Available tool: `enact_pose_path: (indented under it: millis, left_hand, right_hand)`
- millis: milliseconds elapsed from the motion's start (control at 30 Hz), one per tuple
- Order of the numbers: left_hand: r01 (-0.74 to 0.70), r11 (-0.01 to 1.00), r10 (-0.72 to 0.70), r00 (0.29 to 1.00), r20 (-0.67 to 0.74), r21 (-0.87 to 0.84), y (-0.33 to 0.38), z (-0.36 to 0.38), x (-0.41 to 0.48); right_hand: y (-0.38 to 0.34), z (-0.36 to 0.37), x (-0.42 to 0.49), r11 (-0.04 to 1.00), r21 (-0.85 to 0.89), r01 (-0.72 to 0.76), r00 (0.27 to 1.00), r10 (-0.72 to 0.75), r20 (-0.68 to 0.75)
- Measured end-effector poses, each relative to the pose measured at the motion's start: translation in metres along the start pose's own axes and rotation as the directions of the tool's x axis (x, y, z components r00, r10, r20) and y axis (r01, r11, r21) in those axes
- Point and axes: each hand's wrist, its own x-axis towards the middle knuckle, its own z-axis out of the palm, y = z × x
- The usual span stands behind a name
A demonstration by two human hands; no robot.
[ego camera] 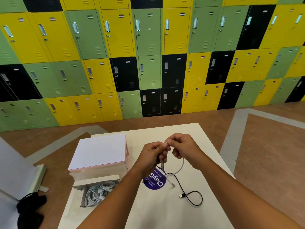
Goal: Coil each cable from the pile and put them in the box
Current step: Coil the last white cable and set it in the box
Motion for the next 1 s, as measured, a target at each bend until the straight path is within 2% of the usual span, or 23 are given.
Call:
enact_pose_path:
  millis: [300,500,767,867,1000]
  left_hand:
    - [-0.028,0.998,0.028,1.0,-0.011,0.051,-0.0028,0.005,0.0024]
    - [-0.05,0.996,0.051,0.998,-0.021,0.069,-0.0012,0.0028,0.0025]
    - [0.053,0.999,-0.054,0.998,-0.037,-0.011,-0.0018,0.0062,0.0079]
    - [0.039,0.998,-0.042,0.997,-0.066,-0.04,0.0021,0.0082,0.0062]
    - [0.016,1.0,-0.016,0.996,-0.086,0.004,0.0014,0.0096,0.005]
  right_hand:
    - [-0.0001,0.0065,0.0059,0.999,0.033,-0.042,0.992,0.046,-0.121]
    - [0.0011,0.0048,0.0058,0.997,0.075,-0.028,0.996,0.034,-0.081]
    - [0.0033,0.0042,0.0055,0.997,0.079,-0.022,0.998,0.026,-0.057]
    - [0.0033,0.0073,0.0048,0.997,0.082,-0.001,0.998,0.006,-0.055]
    - [0.0055,0.009,0.0051,0.996,0.094,-0.002,0.998,0.008,-0.06]
